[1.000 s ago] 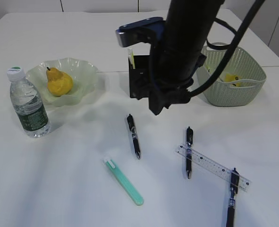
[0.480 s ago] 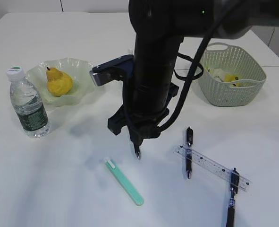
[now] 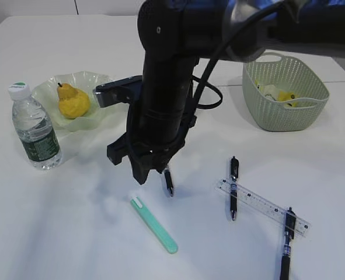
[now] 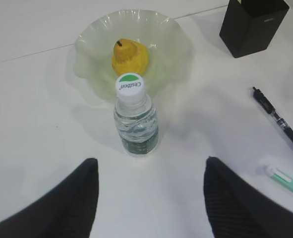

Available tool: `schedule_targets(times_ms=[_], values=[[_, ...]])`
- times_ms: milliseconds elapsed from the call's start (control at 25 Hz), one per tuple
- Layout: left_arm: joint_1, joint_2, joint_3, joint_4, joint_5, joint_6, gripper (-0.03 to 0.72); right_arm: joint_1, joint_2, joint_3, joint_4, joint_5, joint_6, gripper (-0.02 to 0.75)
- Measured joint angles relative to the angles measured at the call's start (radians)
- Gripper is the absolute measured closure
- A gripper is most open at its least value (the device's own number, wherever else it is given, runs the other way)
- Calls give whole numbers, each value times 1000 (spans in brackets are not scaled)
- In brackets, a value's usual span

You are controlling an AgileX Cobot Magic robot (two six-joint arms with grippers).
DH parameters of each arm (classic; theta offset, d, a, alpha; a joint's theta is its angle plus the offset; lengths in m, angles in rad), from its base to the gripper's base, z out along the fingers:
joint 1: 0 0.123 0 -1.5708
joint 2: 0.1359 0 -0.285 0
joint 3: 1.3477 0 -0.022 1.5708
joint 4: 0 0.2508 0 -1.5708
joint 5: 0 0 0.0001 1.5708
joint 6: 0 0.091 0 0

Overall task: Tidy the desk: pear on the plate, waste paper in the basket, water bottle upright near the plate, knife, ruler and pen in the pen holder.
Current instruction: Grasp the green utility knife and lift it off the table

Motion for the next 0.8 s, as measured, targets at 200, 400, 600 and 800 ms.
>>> schedule_targets(times_ms=[200,400,600,800], values=[[0,0,0,0,14,0,221,15,58,-39,10,-1,2,395],[0,0,0,0,16,0,221,16,110,-46,12,-1,2,394],[0,0,0,0,16,0,221,16,155,-49,21,-4,6,394],[0,0,0,0,16,0,221,16,185,-49,36,-6,7,394]])
